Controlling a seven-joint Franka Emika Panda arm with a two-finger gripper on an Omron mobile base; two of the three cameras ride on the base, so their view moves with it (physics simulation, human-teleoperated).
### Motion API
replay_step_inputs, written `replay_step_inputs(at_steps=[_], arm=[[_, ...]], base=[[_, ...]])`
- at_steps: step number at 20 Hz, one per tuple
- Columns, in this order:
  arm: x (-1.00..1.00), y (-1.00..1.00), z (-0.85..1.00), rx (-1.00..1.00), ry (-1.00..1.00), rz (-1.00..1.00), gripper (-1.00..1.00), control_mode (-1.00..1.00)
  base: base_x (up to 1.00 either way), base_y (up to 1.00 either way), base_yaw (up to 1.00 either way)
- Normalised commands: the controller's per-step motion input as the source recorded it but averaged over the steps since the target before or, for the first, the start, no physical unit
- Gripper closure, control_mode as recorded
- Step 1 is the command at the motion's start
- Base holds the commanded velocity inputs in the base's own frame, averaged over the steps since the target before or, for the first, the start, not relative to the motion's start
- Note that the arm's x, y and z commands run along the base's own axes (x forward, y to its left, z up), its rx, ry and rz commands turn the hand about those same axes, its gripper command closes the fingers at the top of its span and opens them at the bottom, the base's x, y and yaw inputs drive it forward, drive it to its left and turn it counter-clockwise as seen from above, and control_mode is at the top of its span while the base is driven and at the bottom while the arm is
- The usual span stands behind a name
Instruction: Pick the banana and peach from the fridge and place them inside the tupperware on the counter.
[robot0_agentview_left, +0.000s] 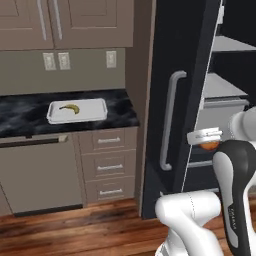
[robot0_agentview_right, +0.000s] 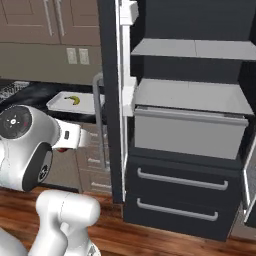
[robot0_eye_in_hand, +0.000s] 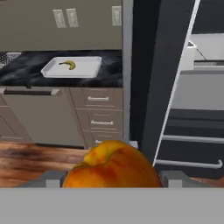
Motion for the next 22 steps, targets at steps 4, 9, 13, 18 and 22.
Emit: replay_step_inputs(at_steps=[4, 9, 13, 18, 22], arm=[[0.00, 0.00, 0.00, 0.00, 0.00, 0.00, 1.00, 1.00], [0.00, 0.00, 0.00, 0.00, 0.00, 0.00, 1.00, 1.00], [0.00, 0.00, 0.00, 0.00, 0.00, 0.00, 1.00, 1.00], [0.00, 0.00, 0.00, 0.00, 0.00, 0.00, 1.00, 1.00], [0.00, 0.00, 0.00, 0.00, 0.00, 0.00, 1.00, 1.00]], base=[[0.17, 1.00, 0.00], [0.49, 1.00, 0.00], [0.93, 0.86, 0.00], [1.00, 0.10, -0.06], [0.82, -0.12, -0.06]])
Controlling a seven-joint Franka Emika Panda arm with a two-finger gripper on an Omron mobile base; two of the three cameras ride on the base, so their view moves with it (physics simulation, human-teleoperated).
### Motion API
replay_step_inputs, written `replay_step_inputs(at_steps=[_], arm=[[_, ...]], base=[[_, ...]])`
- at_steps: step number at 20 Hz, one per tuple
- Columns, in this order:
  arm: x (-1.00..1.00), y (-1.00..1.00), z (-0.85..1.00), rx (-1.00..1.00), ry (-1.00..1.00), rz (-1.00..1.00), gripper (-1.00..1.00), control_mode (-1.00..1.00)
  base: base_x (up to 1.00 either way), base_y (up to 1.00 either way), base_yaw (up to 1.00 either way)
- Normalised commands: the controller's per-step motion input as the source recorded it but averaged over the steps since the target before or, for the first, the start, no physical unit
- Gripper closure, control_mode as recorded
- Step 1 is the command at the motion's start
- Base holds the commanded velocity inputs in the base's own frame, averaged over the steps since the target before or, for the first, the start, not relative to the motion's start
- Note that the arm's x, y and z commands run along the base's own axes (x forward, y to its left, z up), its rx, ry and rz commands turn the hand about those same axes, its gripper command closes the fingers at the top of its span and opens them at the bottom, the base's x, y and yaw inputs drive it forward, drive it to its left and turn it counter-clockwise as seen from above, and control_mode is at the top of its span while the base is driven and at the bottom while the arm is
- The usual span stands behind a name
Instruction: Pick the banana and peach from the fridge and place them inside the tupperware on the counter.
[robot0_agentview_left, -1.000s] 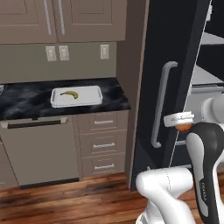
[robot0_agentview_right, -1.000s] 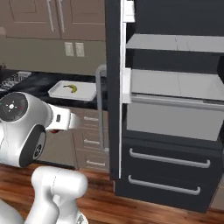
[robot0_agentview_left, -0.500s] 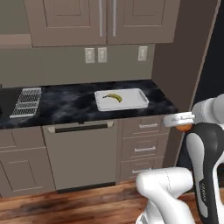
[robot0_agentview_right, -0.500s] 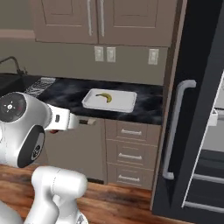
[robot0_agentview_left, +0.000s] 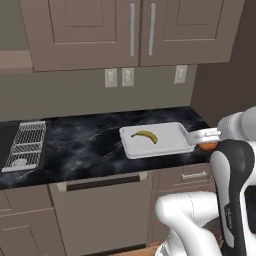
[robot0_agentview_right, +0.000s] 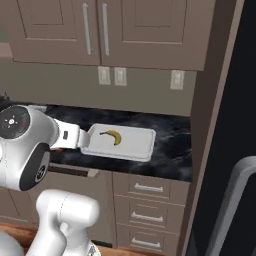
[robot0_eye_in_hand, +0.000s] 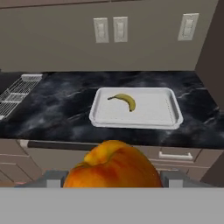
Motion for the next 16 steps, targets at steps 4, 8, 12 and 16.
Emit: replay_step_inputs(at_steps=[4, 8, 12, 16], arm=[[0.00, 0.00, 0.00, 0.00, 0.00, 0.00, 1.00, 1.00], [0.00, 0.00, 0.00, 0.00, 0.00, 0.00, 1.00, 1.00], [0.00, 0.00, 0.00, 0.00, 0.00, 0.00, 1.00, 1.00], [0.00, 0.00, 0.00, 0.00, 0.00, 0.00, 1.00, 1.00]], base=[[0.66, -0.07, -0.03], [0.49, 0.00, -0.04], [0.44, -0.04, -0.04], [0.38, -0.05, -0.03]])
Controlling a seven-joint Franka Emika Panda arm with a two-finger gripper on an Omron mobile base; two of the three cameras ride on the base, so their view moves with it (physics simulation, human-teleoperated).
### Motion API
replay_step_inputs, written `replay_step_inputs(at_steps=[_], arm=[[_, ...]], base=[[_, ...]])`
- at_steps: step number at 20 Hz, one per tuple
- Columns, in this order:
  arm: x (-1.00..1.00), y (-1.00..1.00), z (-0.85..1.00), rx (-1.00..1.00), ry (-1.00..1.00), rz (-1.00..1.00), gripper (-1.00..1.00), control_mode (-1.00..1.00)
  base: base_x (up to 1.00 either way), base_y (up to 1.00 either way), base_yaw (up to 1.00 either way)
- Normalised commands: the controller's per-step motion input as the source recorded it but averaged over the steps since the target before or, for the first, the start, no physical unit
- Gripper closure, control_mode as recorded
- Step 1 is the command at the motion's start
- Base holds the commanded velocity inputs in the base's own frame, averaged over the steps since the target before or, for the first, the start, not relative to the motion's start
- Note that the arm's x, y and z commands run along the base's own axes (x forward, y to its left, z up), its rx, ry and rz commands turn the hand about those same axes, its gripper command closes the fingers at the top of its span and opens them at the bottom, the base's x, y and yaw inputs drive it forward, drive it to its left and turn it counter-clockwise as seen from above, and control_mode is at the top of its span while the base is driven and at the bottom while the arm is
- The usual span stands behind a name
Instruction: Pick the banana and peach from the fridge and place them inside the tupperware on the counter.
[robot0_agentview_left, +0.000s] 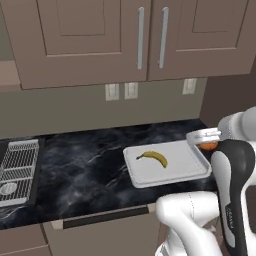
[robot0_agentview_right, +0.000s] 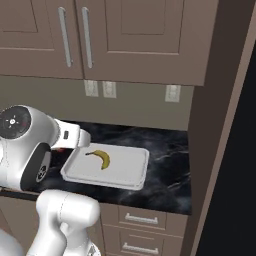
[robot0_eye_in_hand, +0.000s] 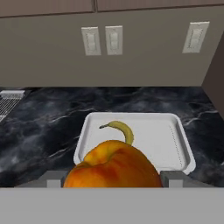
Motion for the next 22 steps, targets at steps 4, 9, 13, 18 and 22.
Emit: replay_step_inputs(at_steps=[4, 9, 13, 18, 22], arm=[[0.27, -0.08, -0.50, -0.03, 0.05, -0.03, 1.00, -1.00], [0.51, -0.25, -0.77, -0.03, 0.07, -0.05, 1.00, -1.00], [0.52, -0.36, -0.77, -0.01, 0.04, -0.03, 1.00, -1.00], [0.54, -0.31, -0.76, 0.00, 0.01, -0.01, 1.00, -1.00], [0.56, -0.07, -0.71, -0.01, 0.00, -0.01, 1.00, -1.00]], base=[[0.07, -0.02, -0.01], [0.00, 0.00, 0.00], [0.00, 0.00, 0.00], [0.00, 0.00, 0.00], [0.00, 0.00, 0.00]])
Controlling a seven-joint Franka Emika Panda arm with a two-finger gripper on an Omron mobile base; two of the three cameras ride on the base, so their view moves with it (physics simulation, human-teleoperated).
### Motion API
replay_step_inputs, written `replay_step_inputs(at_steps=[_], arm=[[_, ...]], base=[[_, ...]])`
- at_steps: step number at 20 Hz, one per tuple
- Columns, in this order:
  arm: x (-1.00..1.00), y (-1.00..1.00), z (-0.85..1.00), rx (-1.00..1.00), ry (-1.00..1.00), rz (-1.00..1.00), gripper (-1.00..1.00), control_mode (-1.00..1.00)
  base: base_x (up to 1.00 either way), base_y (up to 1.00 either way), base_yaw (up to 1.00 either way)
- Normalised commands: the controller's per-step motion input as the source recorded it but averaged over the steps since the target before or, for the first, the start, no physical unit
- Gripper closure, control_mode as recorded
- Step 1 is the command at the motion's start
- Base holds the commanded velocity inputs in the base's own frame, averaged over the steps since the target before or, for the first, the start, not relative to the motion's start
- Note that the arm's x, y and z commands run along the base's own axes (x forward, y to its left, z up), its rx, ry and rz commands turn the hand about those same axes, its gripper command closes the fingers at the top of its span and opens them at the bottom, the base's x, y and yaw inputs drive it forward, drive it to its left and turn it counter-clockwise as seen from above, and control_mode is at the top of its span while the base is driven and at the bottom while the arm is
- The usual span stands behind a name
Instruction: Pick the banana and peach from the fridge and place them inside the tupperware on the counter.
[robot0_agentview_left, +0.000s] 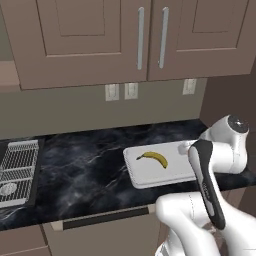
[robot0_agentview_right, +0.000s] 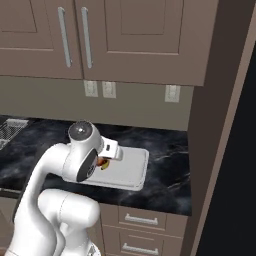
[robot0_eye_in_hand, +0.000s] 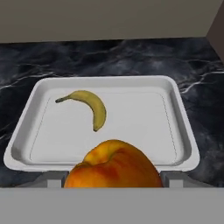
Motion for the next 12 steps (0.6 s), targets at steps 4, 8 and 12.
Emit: replay_step_inputs(at_steps=[4, 8, 12], arm=[[0.63, 0.00, -0.58, -0.01, 0.02, -0.02, 1.00, -1.00], [0.68, 0.00, -0.49, 0.00, 0.03, -0.01, 1.00, -1.00], [0.65, -0.08, -0.37, 0.00, 0.03, 0.00, 1.00, -1.00]], base=[[0.00, 0.00, 0.00], [0.00, 0.00, 0.00], [0.00, 0.00, 0.00]])
